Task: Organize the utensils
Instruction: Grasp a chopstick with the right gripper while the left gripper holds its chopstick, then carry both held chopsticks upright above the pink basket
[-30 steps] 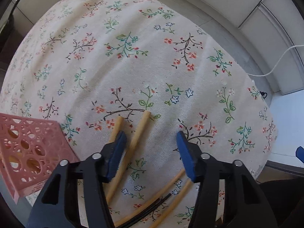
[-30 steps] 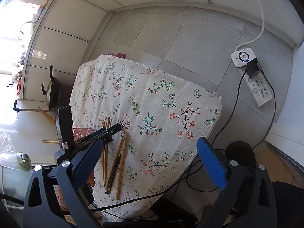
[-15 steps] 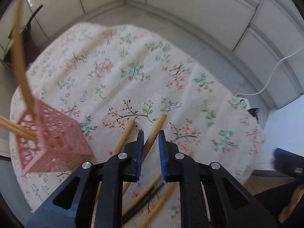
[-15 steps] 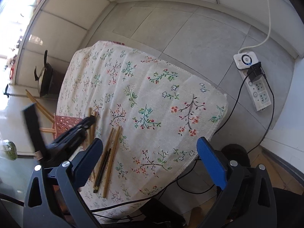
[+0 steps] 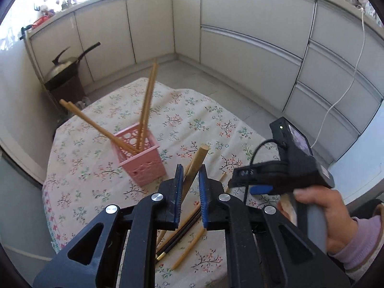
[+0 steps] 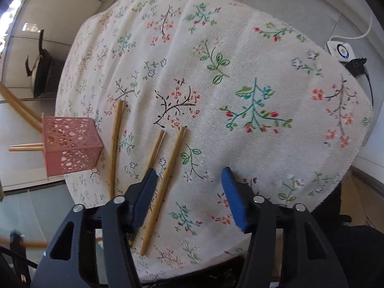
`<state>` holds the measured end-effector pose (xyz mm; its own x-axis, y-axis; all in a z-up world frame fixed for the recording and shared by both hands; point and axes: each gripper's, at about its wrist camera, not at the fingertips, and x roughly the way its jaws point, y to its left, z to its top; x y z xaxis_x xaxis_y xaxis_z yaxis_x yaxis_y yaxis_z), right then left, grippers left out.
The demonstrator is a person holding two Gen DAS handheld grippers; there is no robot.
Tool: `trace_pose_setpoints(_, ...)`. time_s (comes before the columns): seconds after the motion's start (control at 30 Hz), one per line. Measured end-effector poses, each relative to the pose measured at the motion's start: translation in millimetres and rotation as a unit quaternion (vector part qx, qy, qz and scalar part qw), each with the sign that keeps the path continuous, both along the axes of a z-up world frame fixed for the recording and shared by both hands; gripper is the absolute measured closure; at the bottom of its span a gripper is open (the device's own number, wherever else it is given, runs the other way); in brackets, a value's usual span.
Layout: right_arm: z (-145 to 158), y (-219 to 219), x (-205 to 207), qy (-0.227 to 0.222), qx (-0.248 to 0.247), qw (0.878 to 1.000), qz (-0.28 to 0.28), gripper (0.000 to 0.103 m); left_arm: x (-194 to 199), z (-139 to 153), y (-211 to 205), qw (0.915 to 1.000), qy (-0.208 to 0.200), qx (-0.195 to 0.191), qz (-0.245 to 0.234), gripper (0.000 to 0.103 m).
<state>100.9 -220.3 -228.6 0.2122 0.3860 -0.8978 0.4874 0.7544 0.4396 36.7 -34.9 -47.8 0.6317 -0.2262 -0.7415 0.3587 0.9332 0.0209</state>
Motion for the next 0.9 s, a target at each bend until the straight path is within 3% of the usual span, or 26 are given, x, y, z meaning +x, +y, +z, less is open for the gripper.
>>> trace_pose_setpoints(0.1,-3,15,10,0.005,-0.008,1.000,0.010,0.065,-3,5,10,0.9999,-0.009,-0.011,0.004,0.092)
trace_pose_setpoints(0.23,-1,38,14,-0.001,-0.062,0.998,0.025,0.068,-5,11,28,0.9994,-0.010,-0.030,0.015,0.093)
trace_pose_setpoints(0.3,-1,45,13,-0.005,-0.092,0.995,0.032,0.090,-4,14,34,0.9990,-0.012,-0.038,0.020,0.093)
trace_pose_setpoints(0.47,-2,38,6,-0.028,-0.072,0.997,0.010,0.097,-2,18,45,0.9978,-0.017,-0.057,0.030,0.094)
trace_pose_setpoints(0.57,14,34,0,-0.071,-0.059,0.996,0.016,0.097,-1,23,53,0.9960,-0.024,-0.074,0.043,0.095)
trace_pose_setpoints(0.67,50,38,-9,-0.137,-0.068,0.988,0.036,0.097,-2,28,61,0.9933,-0.032,-0.095,0.057,0.095)
trace_pose_setpoints(0.9,136,30,-52,-0.292,-0.078,0.952,0.052,0.097,-11,47,76,0.9861,-0.073,-0.129,0.076,0.096)
